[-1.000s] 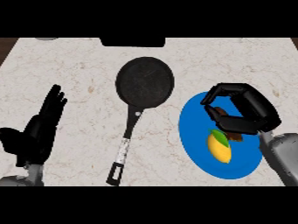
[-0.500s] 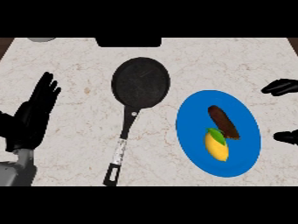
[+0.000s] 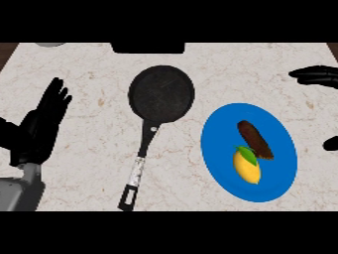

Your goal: Pick the lemon from the plate and place it in the pan

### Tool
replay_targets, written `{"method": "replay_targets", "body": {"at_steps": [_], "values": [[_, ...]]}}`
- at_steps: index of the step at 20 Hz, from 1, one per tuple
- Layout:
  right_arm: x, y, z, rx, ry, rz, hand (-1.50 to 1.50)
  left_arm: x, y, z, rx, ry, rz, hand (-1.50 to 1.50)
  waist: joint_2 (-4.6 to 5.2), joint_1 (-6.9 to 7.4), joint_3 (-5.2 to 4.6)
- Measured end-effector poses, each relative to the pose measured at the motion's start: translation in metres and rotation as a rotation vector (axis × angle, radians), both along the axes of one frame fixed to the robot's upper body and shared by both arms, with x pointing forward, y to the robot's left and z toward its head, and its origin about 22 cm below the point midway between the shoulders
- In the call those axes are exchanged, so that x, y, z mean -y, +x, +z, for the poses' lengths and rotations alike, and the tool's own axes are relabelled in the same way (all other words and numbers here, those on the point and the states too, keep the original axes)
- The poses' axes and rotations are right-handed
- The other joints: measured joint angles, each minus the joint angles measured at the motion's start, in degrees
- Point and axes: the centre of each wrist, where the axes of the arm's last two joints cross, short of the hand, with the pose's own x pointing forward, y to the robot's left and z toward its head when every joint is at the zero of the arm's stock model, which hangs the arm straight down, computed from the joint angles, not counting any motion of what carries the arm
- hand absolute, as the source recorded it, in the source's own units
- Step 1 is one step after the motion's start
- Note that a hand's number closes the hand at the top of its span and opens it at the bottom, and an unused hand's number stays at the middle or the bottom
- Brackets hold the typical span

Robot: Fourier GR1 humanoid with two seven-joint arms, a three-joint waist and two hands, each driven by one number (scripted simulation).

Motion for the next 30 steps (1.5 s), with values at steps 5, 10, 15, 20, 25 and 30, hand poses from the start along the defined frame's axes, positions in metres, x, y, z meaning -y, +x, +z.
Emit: {"method": "replay_targets", "body": {"at_steps": [5,10,15,20,25,30], "values": [[-0.036,0.001,0.011,0.050,-0.196,0.063,-1.50,-0.003,-0.002,0.001,-0.003,0.000,0.004,0.00,-0.16,-0.13,-0.05],[-0.069,-0.002,0.009,0.032,-0.426,0.123,-1.50,0.002,-0.002,0.002,-0.001,0.003,0.002,0.00,-0.24,-0.12,-0.07],[-0.082,-0.014,0.000,0.000,-0.641,0.161,-1.50,0.001,-0.002,-0.001,-0.003,0.000,0.013,0.00,-0.23,-0.50,-0.05],[-0.095,-0.033,-0.009,0.028,-0.737,0.195,-1.50,-0.010,-0.001,-0.001,-0.002,0.000,0.018,0.00,-0.27,-0.85,-0.03],[-0.097,-0.050,-0.006,0.135,-0.821,0.170,-1.50,-0.006,-0.004,0.000,0.001,-0.005,0.023,0.00,-0.31,-1.00,-0.02],[-0.111,-0.066,-0.010,0.184,-0.830,0.137,-1.50,-0.006,-0.005,0.004,-0.003,0.000,0.013,0.00,-0.29,-0.94,-0.01]]}}
